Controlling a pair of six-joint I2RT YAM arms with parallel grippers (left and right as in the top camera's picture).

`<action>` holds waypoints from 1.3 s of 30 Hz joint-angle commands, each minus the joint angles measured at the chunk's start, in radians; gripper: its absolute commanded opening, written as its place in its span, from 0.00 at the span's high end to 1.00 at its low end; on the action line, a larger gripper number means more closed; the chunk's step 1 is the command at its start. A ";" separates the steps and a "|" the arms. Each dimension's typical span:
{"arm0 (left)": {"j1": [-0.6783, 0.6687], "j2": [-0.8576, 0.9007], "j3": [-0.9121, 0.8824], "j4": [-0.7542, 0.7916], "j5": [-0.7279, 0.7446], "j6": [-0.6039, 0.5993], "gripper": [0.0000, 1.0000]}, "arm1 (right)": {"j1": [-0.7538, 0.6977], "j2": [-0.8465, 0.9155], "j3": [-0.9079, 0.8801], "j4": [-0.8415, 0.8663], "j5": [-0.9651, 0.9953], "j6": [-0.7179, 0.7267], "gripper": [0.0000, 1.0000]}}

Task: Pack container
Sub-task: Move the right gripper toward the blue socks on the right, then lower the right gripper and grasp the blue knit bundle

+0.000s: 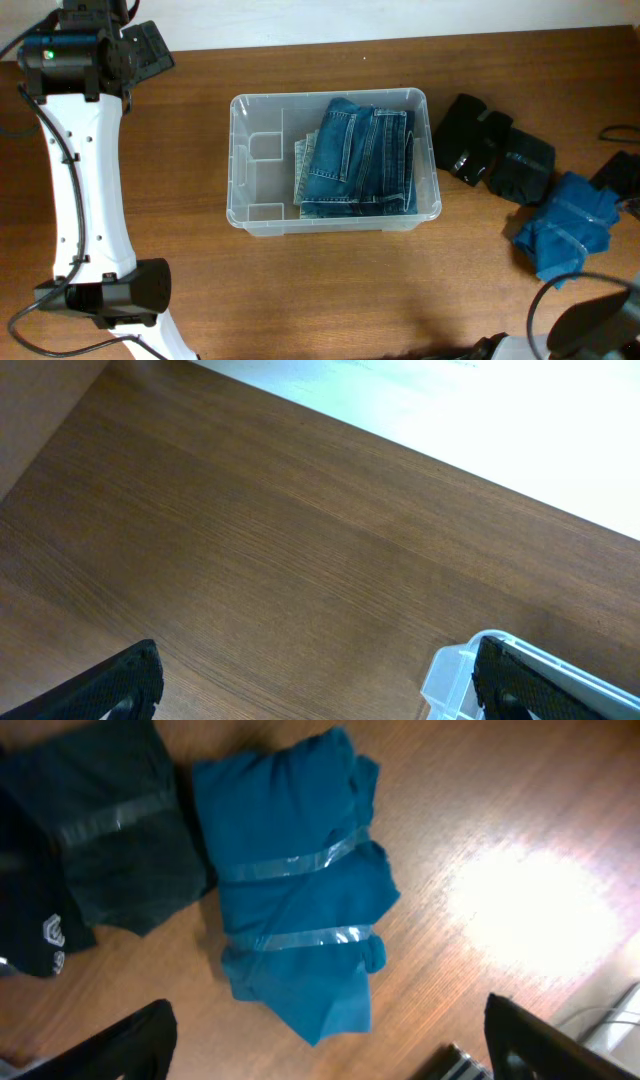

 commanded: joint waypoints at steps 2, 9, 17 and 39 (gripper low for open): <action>0.006 0.005 -0.006 0.003 0.000 -0.013 0.01 | -0.006 0.082 0.007 0.009 -0.030 -0.050 0.15; 0.006 0.005 -0.006 0.003 0.000 -0.013 0.01 | -0.006 0.190 0.002 0.035 -0.030 -0.074 0.18; 0.006 0.005 -0.006 0.003 0.000 -0.013 0.01 | -0.006 0.215 -0.144 0.165 -0.039 -0.076 0.16; 0.006 0.005 -0.006 0.003 0.000 -0.013 0.01 | -0.006 0.224 -0.412 0.439 -0.136 -0.072 0.17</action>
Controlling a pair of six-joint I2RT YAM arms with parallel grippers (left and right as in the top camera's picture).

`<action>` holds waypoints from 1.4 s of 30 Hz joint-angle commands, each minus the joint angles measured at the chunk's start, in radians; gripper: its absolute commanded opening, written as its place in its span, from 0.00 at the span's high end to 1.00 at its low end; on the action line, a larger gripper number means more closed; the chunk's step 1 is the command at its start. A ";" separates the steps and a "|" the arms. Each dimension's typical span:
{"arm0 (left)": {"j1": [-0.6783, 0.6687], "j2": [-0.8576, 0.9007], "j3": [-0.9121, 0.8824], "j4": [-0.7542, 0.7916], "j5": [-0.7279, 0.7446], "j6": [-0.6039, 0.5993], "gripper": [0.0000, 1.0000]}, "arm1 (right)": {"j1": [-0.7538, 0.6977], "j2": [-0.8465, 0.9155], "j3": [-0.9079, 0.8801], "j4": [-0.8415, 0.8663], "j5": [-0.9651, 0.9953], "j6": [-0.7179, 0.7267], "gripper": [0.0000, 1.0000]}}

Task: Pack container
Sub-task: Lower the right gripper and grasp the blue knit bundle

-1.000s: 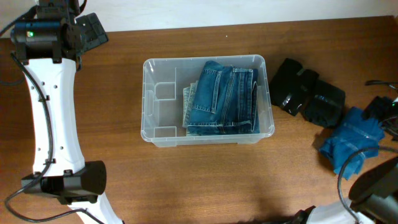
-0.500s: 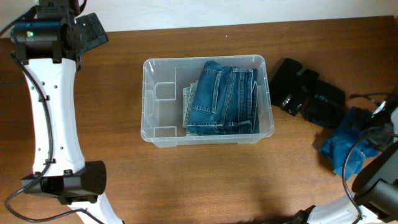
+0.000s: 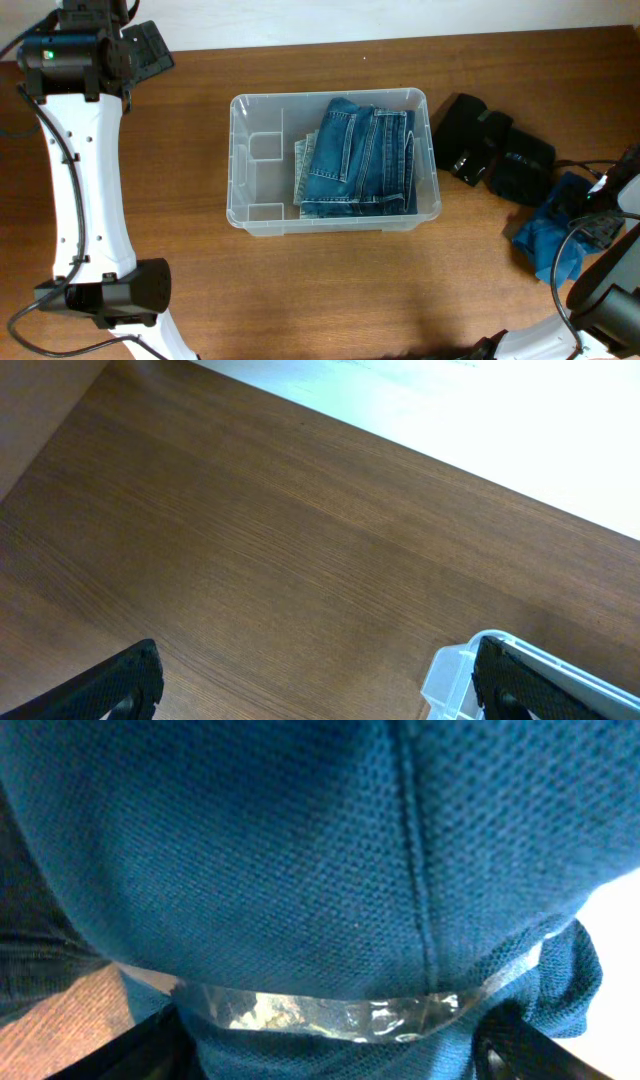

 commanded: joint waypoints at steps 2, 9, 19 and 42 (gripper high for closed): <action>0.006 0.005 -0.006 0.003 0.000 -0.013 0.01 | -0.001 0.005 -0.008 -0.041 -0.092 -0.006 0.15; 0.006 0.005 -0.006 0.003 0.000 -0.013 0.01 | -0.011 -0.129 0.049 -0.083 -0.096 -0.030 0.02; 0.006 0.005 -0.006 0.003 0.000 -0.013 0.01 | -0.241 -0.232 0.048 -0.130 -0.191 0.017 0.02; 0.006 0.005 -0.006 0.003 0.000 -0.013 0.01 | -0.248 0.092 0.045 -0.100 -0.320 -0.101 0.09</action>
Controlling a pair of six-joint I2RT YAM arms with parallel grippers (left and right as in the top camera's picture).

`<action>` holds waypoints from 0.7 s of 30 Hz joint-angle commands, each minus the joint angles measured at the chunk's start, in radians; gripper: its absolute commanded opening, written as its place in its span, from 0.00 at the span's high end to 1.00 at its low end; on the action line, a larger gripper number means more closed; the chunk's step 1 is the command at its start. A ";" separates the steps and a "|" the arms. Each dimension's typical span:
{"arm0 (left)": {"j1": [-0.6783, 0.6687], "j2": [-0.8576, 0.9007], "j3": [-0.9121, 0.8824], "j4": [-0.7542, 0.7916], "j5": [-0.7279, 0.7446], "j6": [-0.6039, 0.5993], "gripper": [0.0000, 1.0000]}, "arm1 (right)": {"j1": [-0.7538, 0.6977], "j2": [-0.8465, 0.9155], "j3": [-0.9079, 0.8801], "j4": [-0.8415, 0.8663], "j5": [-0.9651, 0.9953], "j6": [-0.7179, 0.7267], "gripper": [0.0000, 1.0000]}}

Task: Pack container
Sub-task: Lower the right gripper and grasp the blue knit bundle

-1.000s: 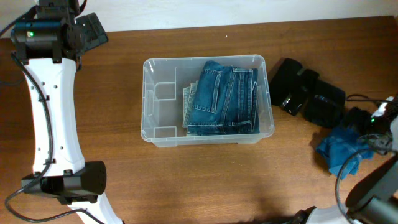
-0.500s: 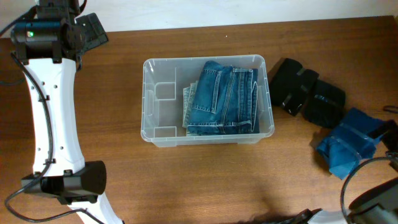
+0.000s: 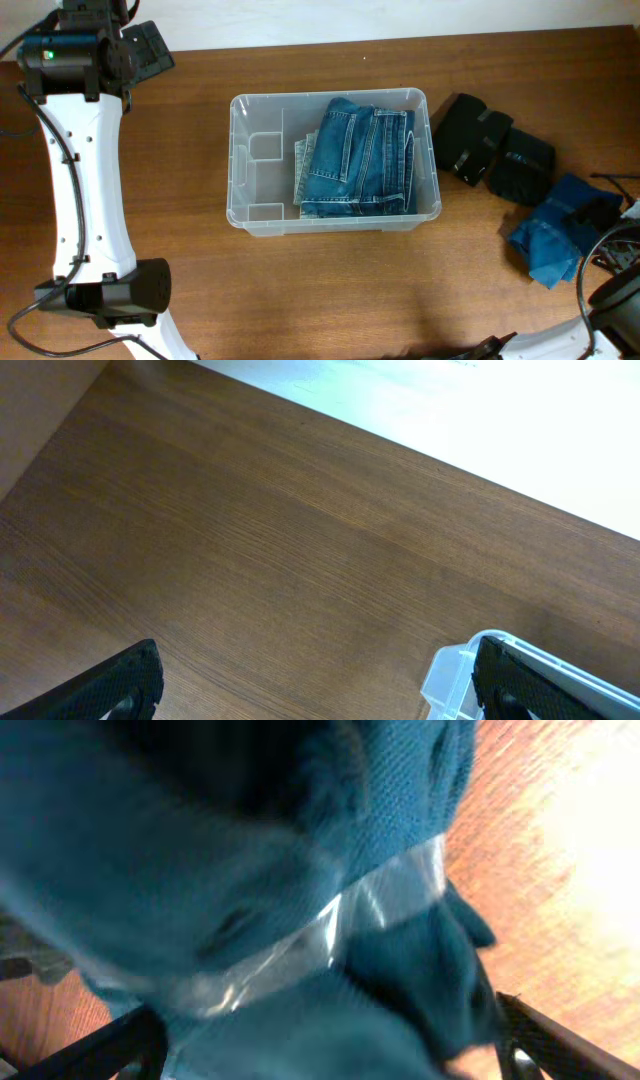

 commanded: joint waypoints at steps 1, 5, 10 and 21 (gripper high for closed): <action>0.006 0.005 -0.006 0.003 0.000 -0.013 0.01 | 0.004 0.056 0.008 -0.001 -0.015 -0.011 0.13; 0.006 0.005 -0.006 0.003 0.000 -0.013 0.01 | 0.004 0.067 0.008 -0.010 -0.018 -0.011 0.32; 0.006 0.005 -0.006 0.003 0.000 -0.013 0.01 | 0.004 0.058 0.008 -0.013 -0.019 -0.010 0.57; 0.006 0.005 -0.006 0.003 0.000 -0.013 0.01 | 0.013 -0.105 0.066 -0.076 -0.057 0.020 0.83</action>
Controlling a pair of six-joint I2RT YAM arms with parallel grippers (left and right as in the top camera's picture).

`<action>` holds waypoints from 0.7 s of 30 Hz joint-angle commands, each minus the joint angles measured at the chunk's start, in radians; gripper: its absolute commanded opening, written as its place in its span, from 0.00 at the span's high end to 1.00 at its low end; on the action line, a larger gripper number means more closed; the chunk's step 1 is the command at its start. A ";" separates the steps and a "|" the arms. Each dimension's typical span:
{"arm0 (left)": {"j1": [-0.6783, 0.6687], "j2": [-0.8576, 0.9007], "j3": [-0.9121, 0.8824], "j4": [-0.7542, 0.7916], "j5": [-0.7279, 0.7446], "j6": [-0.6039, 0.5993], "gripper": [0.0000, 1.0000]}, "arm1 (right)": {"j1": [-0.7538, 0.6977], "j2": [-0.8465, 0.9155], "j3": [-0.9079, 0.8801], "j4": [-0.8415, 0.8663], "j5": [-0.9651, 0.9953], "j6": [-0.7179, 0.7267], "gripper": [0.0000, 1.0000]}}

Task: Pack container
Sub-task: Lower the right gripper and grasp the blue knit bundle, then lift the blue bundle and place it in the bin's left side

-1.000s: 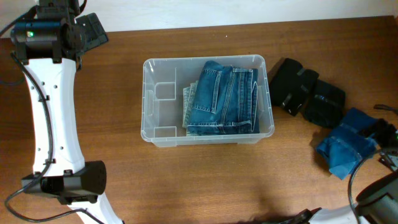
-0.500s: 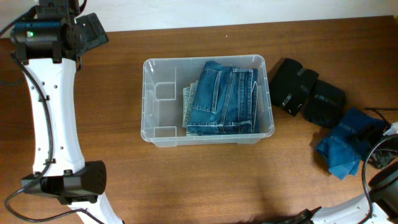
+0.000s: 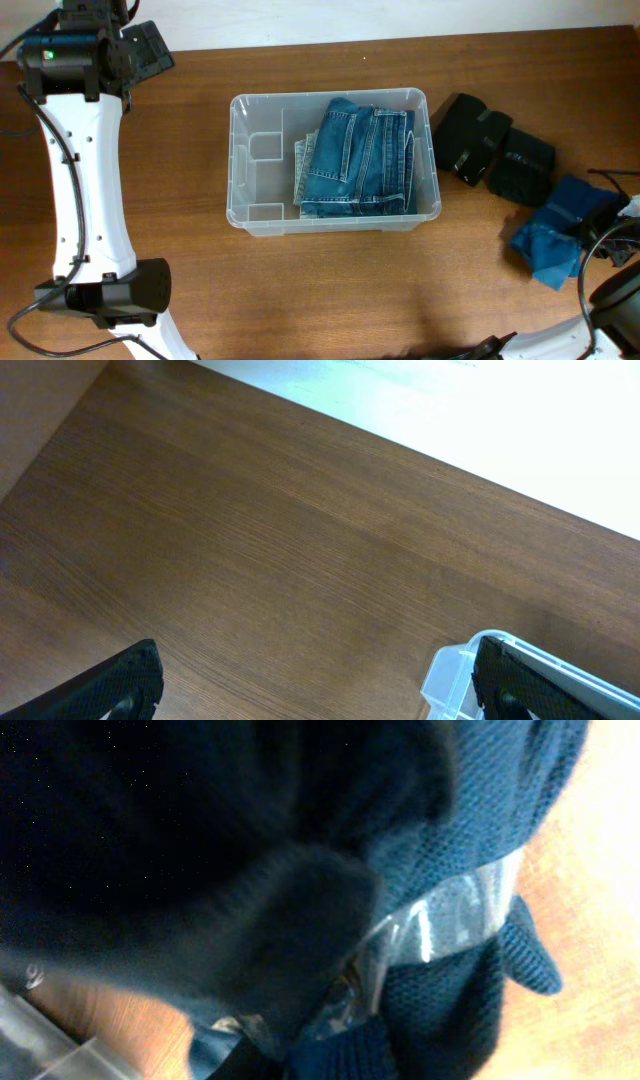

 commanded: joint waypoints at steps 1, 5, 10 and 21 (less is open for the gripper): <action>0.006 0.005 -0.006 0.003 0.000 -0.013 0.01 | 0.019 -0.132 0.067 -0.035 0.016 0.016 0.83; 0.006 0.005 -0.006 0.003 0.000 -0.013 0.01 | 0.087 -0.265 0.154 -0.104 0.016 0.023 0.86; 0.006 0.005 -0.006 0.003 0.000 -0.013 0.01 | 0.232 -0.416 0.285 -0.207 -0.027 0.023 0.87; 0.006 0.005 -0.006 0.003 0.000 -0.013 0.01 | 0.875 -0.554 0.376 -0.029 -0.146 0.235 0.90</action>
